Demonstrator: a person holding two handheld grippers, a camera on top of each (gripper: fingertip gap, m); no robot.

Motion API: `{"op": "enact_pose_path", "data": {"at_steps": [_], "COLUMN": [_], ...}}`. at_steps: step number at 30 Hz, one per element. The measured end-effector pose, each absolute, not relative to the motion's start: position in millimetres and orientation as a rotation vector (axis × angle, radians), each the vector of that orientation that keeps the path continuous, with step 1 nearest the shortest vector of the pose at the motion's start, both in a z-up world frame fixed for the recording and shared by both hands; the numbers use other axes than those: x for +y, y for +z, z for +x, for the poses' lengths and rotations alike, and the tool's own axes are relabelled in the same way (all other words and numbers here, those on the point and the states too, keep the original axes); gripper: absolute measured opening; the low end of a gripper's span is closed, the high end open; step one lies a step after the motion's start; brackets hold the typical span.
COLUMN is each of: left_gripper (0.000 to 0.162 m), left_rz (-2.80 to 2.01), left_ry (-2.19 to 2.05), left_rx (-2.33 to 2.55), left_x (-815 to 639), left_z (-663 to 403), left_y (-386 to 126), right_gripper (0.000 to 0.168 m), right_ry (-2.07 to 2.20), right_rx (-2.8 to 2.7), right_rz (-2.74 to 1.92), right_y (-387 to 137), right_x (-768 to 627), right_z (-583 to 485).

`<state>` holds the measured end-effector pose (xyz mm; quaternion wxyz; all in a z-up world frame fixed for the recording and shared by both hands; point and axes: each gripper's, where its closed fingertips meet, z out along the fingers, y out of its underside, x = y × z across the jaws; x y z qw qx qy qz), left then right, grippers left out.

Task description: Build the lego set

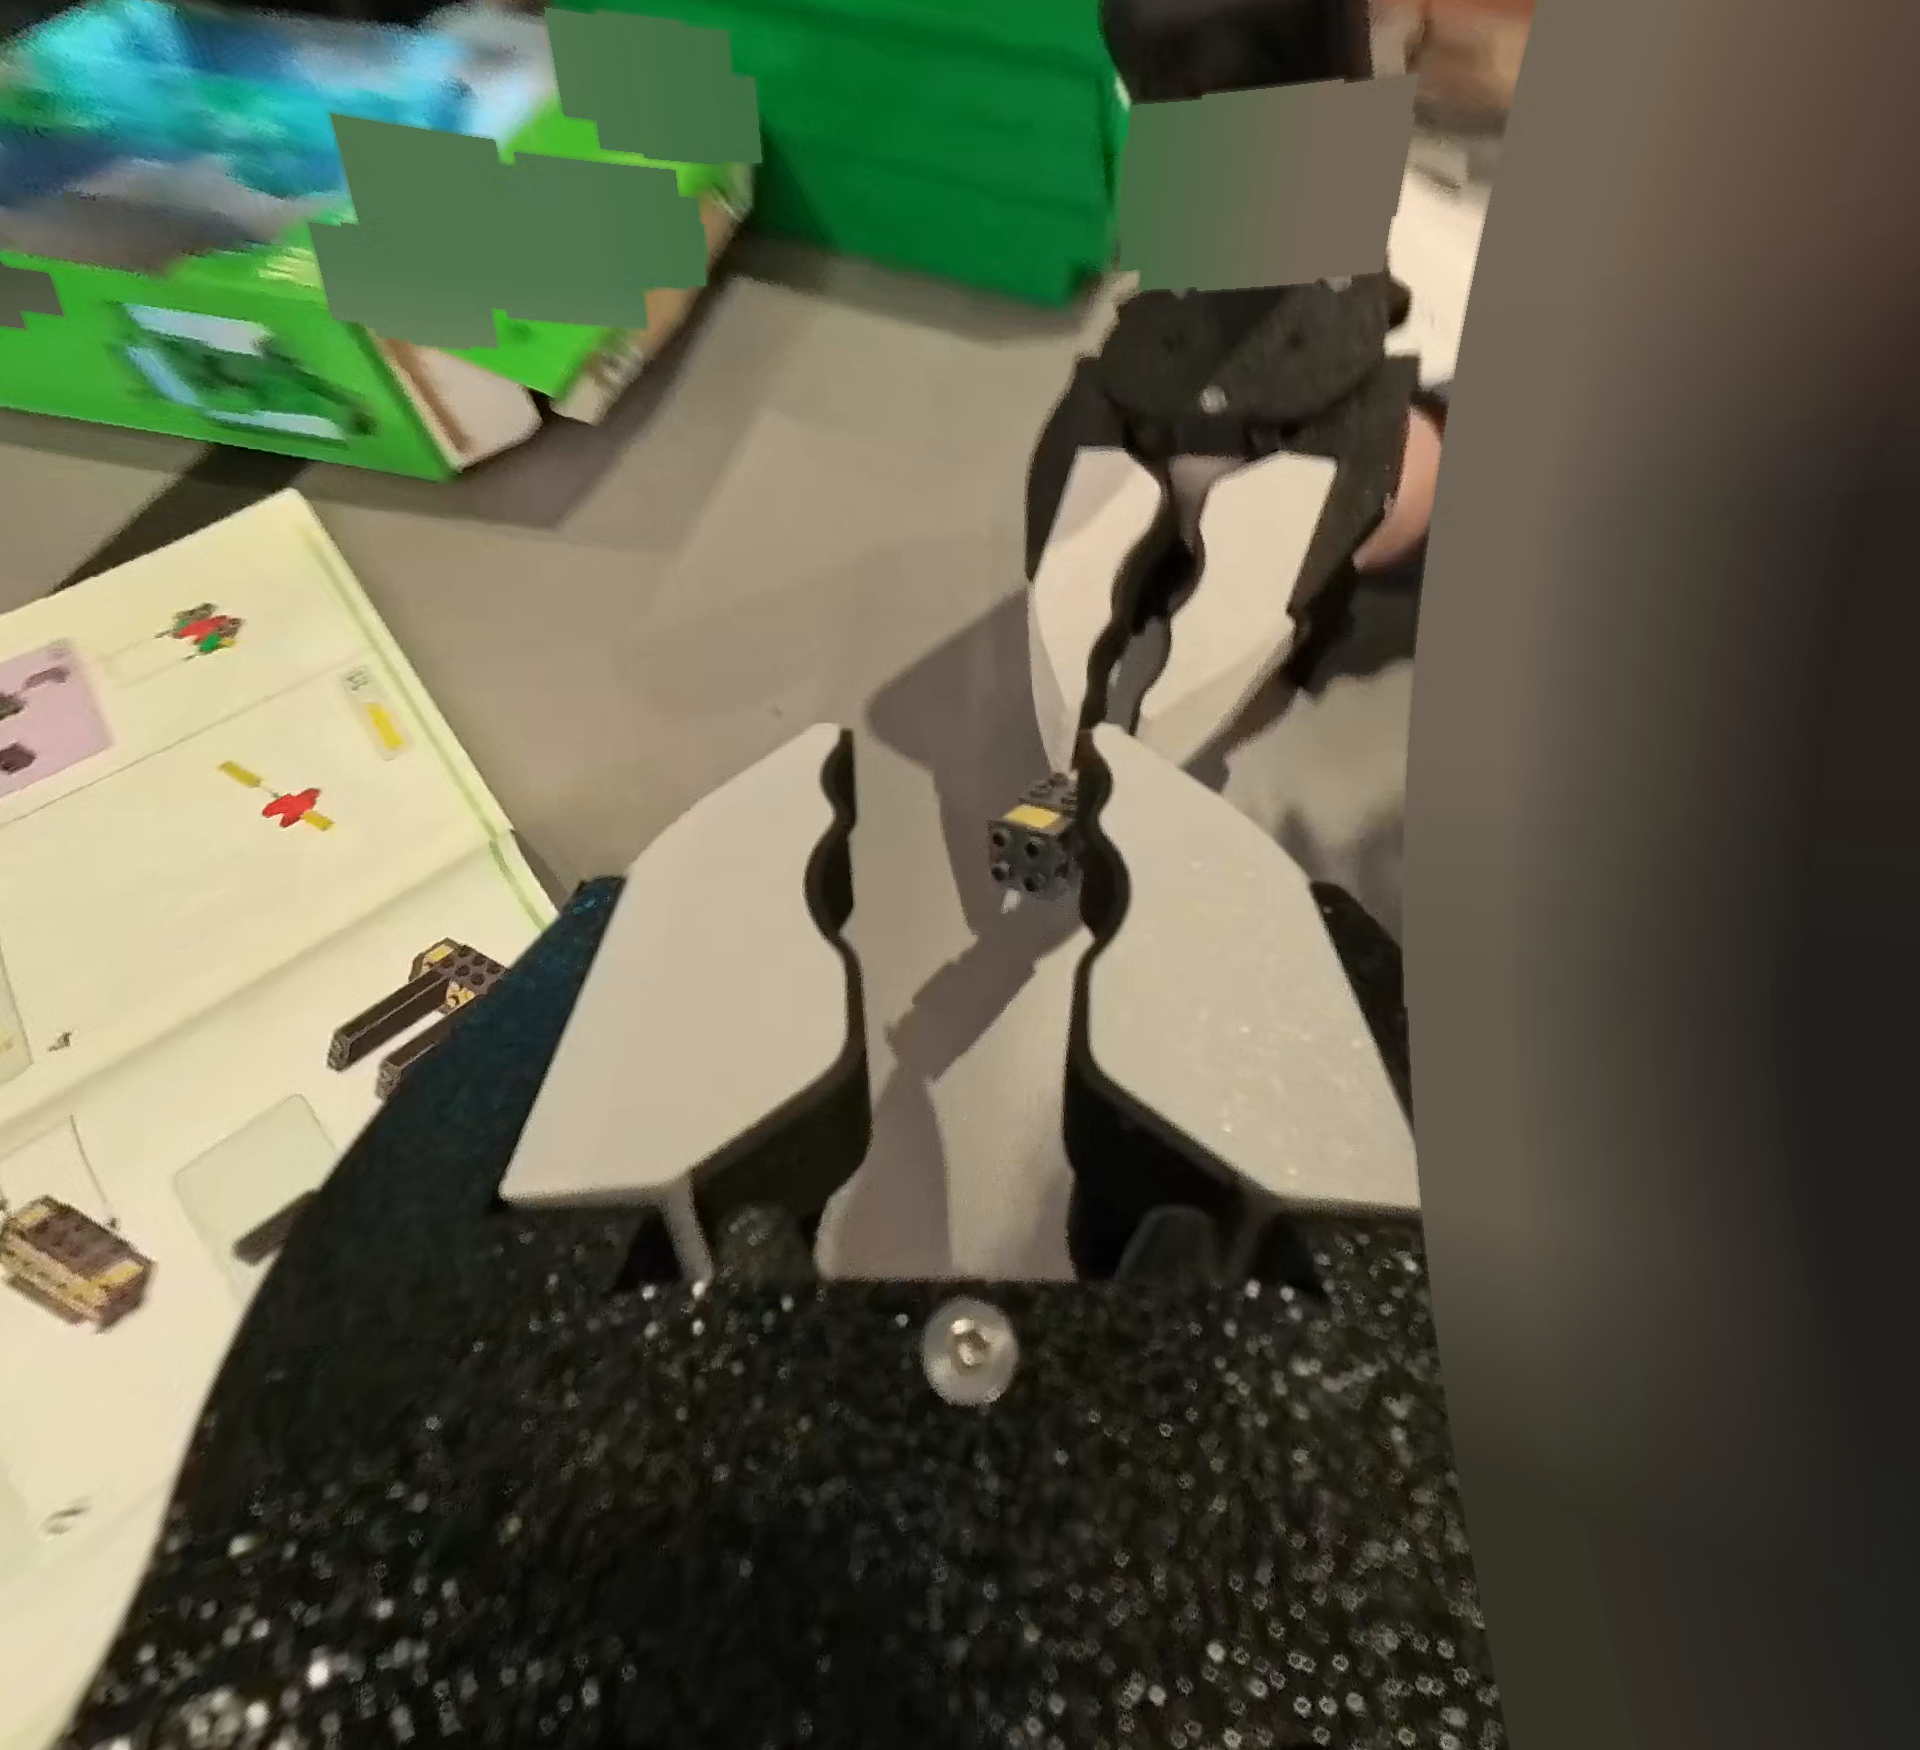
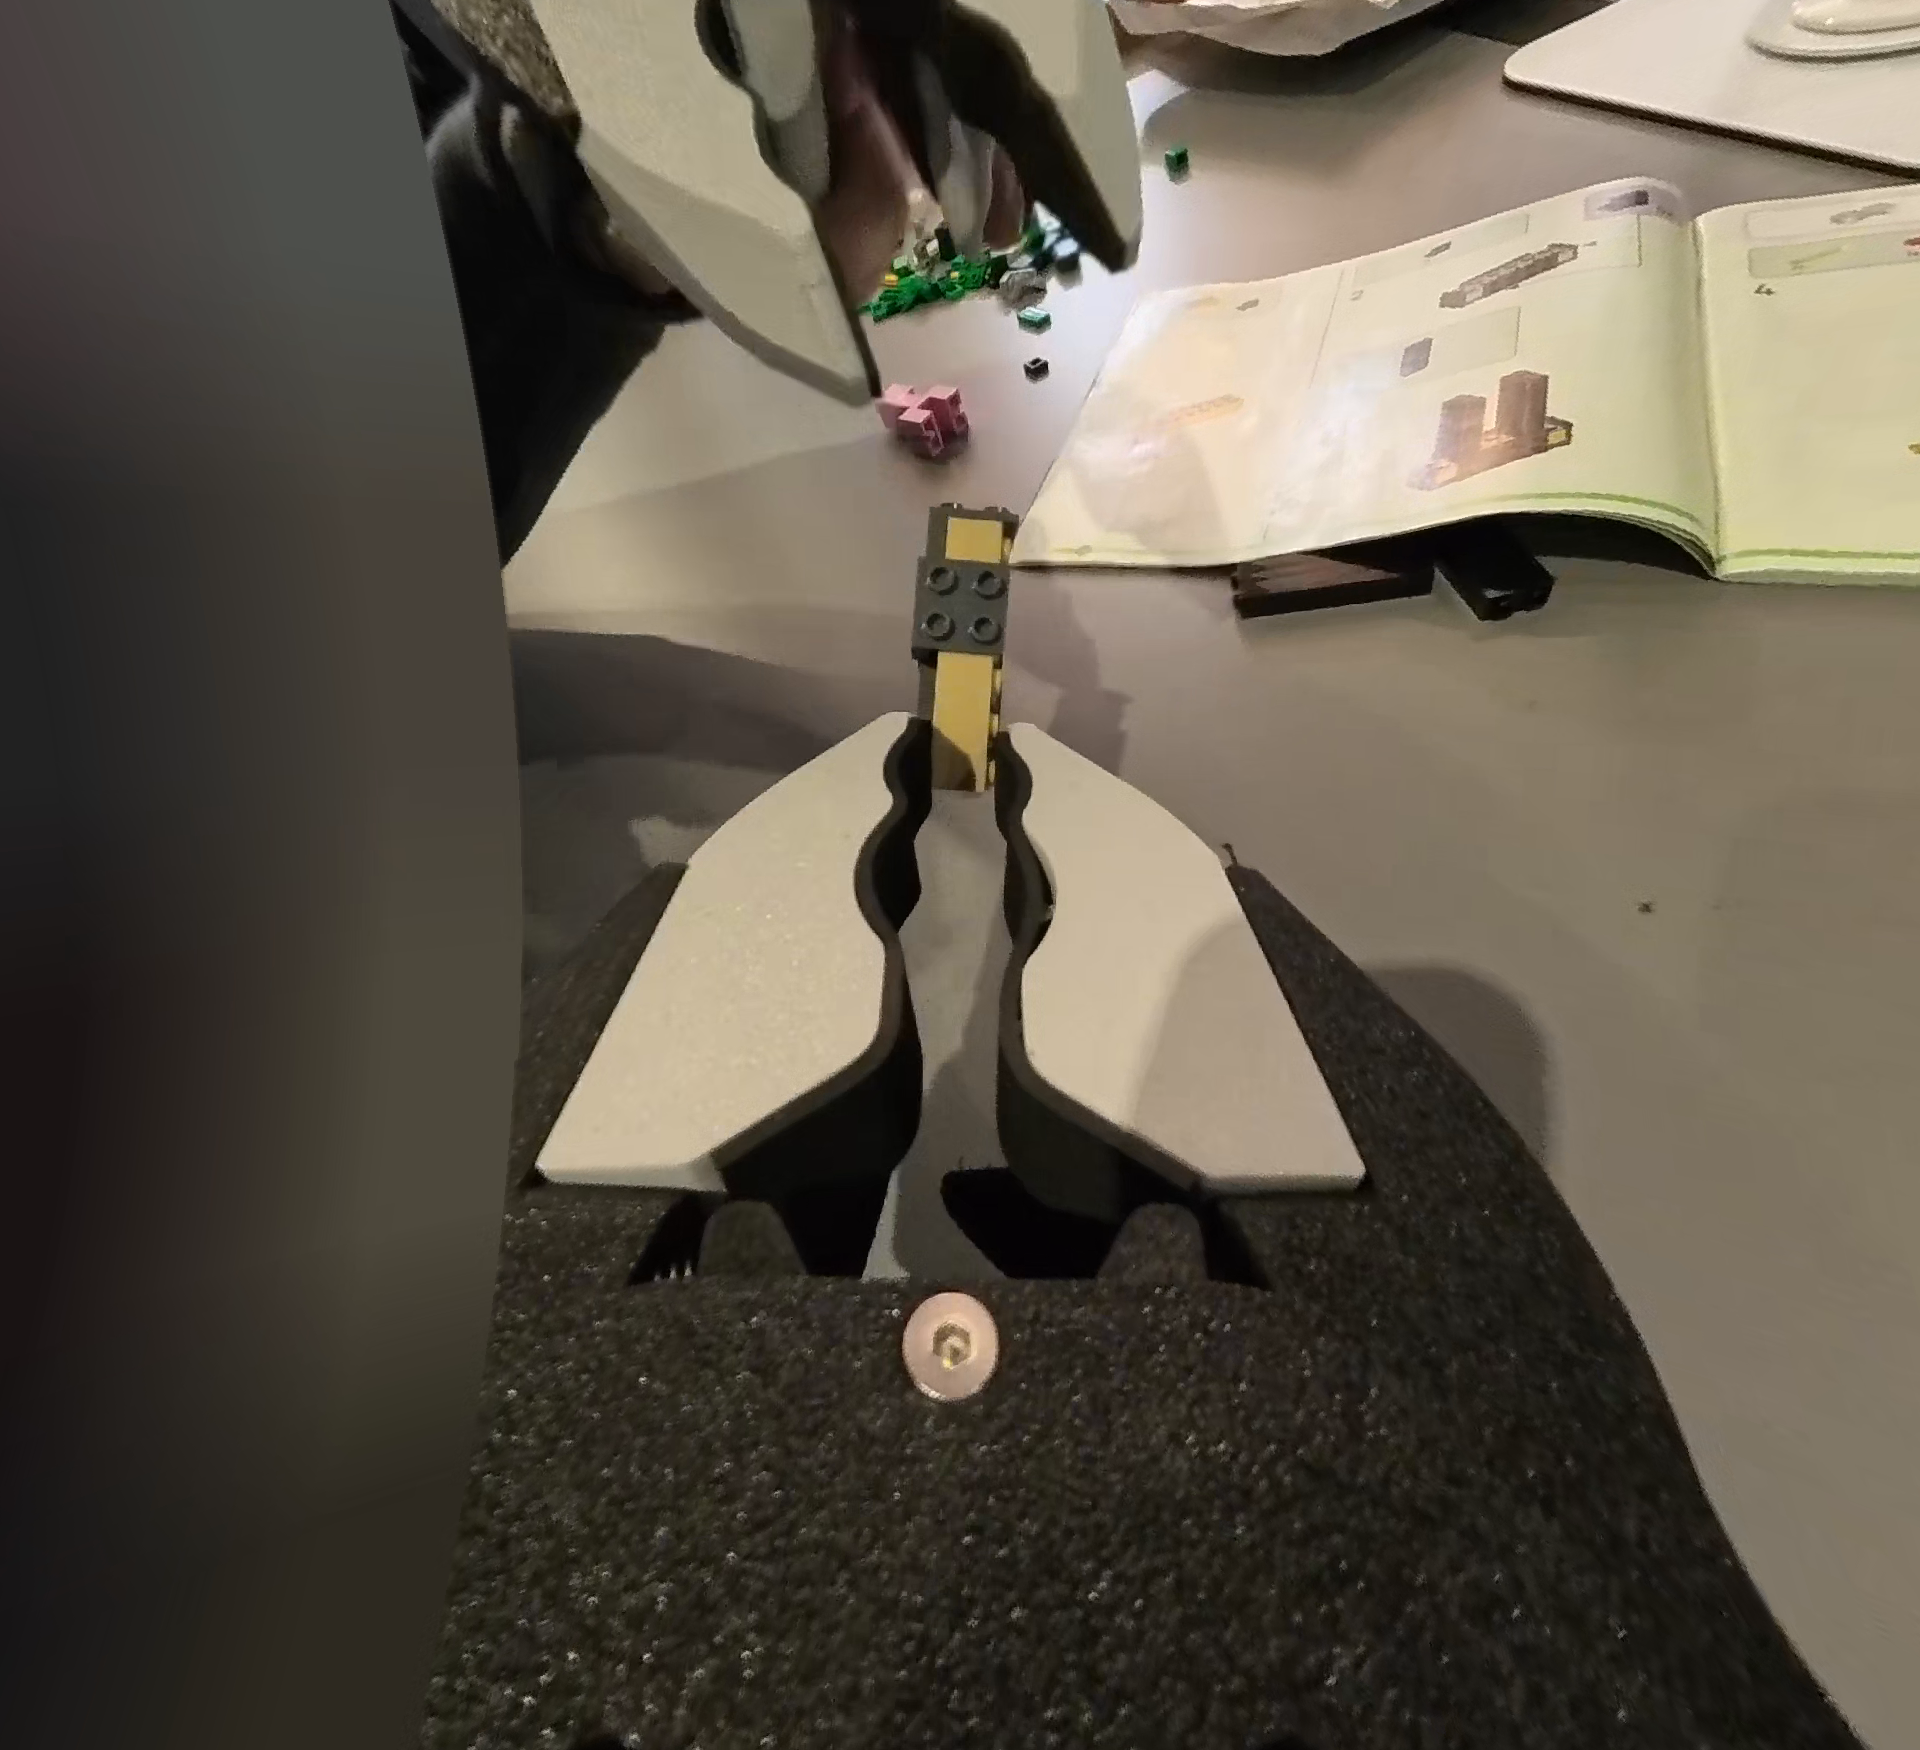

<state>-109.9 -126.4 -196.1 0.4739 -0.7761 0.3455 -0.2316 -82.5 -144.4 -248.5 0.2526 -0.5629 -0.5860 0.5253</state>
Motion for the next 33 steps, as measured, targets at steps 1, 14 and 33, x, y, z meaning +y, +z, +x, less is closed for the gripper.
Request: {"op": "enact_pose_path", "data": {"at_steps": [1, 14, 33], "left_gripper": [0.042, 0.064, 0.069], "left_rz": [-1.885, -1.665, -1.397], "left_ry": [-0.570, -0.607, -0.769], "left_rx": [0.811, 0.456, 0.225], "left_x": [-125, -120, -126], "left_z": [-111, -125, -167], "left_y": [-197, -195, -169], "right_gripper": [0.011, 0.011, 0.011], "right_ry": [1.436, 1.479, 1.544], "right_rx": [-1.589, -1.495, -1.369], "right_rz": [-1.532, -1.518, -1.475], "right_y": [-248, -232, -201], "right_x": [-144, -136, -129], "right_z": [-83, -83, -140]}}
